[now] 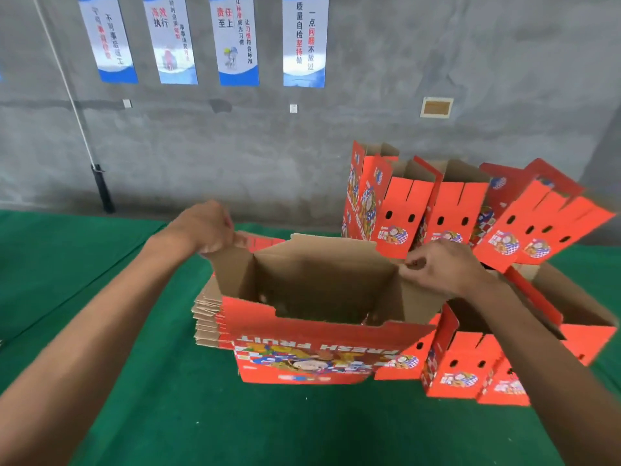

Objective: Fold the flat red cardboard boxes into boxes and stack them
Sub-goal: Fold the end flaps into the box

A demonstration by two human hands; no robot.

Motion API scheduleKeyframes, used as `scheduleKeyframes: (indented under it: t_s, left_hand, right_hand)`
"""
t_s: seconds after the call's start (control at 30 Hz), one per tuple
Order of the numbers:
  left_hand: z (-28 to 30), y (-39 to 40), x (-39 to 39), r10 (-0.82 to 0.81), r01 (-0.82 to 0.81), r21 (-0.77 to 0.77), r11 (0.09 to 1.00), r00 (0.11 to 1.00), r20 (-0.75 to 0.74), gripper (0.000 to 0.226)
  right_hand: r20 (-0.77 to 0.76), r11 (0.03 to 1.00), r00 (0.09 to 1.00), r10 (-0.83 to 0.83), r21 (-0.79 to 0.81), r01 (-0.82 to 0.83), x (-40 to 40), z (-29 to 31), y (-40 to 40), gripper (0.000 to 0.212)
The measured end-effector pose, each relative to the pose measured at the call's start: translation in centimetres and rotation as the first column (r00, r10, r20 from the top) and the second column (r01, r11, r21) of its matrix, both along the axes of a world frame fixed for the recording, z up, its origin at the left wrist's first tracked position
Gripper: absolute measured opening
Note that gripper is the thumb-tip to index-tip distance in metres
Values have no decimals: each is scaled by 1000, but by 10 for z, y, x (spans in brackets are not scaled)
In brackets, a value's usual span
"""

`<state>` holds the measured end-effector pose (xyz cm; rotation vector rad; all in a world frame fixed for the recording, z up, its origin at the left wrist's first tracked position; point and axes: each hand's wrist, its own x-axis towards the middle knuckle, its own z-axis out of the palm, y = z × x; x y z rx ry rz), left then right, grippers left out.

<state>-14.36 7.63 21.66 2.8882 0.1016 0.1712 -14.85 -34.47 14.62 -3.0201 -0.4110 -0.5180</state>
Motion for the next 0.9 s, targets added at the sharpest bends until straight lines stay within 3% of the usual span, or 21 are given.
scheduleKeyframes:
  t_s: [0.1, 0.2, 0.33, 0.43, 0.57, 0.67, 0.73, 0.77, 0.83, 0.9]
  left_hand:
    - [-29, -12, 2, -26, -4, -189, 982, 987, -157, 41]
    - [-73, -28, 10, -63, 1, -237, 972, 964, -257, 40]
    - [-131, -51, 26, -37, -39, -270, 962, 962, -270, 40]
    - [-171, -68, 32, -22, -33, -174, 984, 953, -304, 42]
    - [-200, -84, 36, -68, 57, -58, 997, 976, -206, 45]
    - [-212, -89, 28, -200, 198, 125, 972, 980, 5, 32]
    - [-229, -88, 17, -474, 374, 356, 856, 842, 256, 28]
    - [-241, -86, 11, -601, 472, 405, 783, 741, 300, 32]
    - [-262, -80, -2, -731, 646, 342, 682, 590, 344, 35]
    - [-274, -76, -18, -723, 719, 192, 668, 567, 393, 22]
  right_hand:
    - [-97, 996, 994, 46, -75, -54, -7, -14, -16, 34]
    - [-168, 977, 983, 69, -189, -101, -12, -40, -29, 41]
    - [-199, 921, 978, 56, -367, -127, -15, -71, -46, 44]
    - [-217, 864, 973, 75, -473, -172, -16, -96, -51, 43]
    - [-264, 847, 963, 59, -497, -188, -16, -117, -64, 45]
    - [-286, 856, 958, 33, -486, -175, -15, -127, -81, 46]
    - [-294, 863, 955, 34, -474, -177, -15, -132, -85, 48]
    - [-282, 863, 959, 41, -473, -176, -14, -135, -86, 48]
    - [-253, 871, 966, 53, -461, -169, -12, -137, -89, 49]
    - [-232, 892, 971, 61, -424, -157, -14, -143, -93, 47]
